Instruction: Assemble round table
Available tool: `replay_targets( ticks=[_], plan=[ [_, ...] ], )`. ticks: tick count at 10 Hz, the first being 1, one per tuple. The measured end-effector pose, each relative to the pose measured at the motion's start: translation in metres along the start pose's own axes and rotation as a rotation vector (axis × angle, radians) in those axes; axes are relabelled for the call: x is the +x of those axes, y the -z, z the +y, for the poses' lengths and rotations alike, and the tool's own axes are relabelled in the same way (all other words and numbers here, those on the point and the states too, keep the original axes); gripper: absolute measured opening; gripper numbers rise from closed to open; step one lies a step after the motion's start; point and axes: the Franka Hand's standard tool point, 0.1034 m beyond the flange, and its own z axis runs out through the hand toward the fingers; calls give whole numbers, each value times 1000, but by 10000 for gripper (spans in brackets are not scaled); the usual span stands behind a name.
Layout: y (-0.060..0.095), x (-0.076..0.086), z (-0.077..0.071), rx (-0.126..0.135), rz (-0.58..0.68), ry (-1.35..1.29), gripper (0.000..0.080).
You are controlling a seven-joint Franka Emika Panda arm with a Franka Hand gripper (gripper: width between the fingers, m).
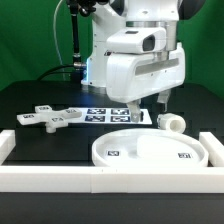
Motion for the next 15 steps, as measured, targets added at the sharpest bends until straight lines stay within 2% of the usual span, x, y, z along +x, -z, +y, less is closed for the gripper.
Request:
replay_targets(
  ticks=[1, 5, 7, 10, 13, 14, 15],
  plan=[
    [0, 1, -5, 2, -1, -10, 649],
    [-1, 1, -4, 4, -2, -114, 649],
    [-1, 6, -17, 14, -9, -451, 649],
    [-5, 21, -46, 26, -26, -718, 649],
    [-6, 22, -49, 49, -42, -782, 649],
    [-6, 22, -50, 48, -41, -782, 649],
    [-8, 17, -51, 57, -72, -789, 649]
  ],
)
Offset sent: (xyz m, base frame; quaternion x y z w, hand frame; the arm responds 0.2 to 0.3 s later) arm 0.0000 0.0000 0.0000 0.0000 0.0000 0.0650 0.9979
